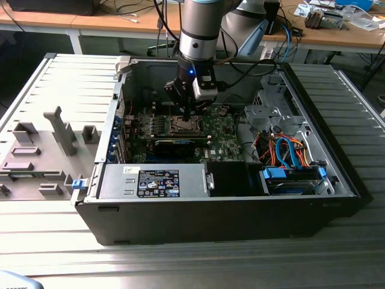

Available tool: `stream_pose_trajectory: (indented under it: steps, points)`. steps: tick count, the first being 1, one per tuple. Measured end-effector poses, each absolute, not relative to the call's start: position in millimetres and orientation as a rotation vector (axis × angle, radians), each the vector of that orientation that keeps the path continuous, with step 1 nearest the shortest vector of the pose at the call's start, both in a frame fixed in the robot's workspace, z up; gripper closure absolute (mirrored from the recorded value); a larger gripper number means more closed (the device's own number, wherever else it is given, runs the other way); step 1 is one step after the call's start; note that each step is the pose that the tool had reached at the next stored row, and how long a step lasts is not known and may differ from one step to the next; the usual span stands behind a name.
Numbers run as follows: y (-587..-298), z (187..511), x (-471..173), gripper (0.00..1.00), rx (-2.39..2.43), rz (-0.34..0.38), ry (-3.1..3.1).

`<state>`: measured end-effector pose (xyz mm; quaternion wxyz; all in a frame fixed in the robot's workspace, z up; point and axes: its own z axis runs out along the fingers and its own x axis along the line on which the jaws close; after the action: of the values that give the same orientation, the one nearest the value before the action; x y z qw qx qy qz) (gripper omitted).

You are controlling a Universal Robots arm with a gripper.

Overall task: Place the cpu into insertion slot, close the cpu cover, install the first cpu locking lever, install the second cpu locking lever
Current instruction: 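Install the first cpu locking lever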

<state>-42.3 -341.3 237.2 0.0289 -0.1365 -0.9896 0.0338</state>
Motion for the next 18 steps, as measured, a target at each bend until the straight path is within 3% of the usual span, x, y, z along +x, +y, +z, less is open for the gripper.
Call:
stream_pose_trajectory:
  steps: [18]
  points:
    - [-341.8, 237.2, -42.3, 0.89, -0.381, 0.105, -3.059]
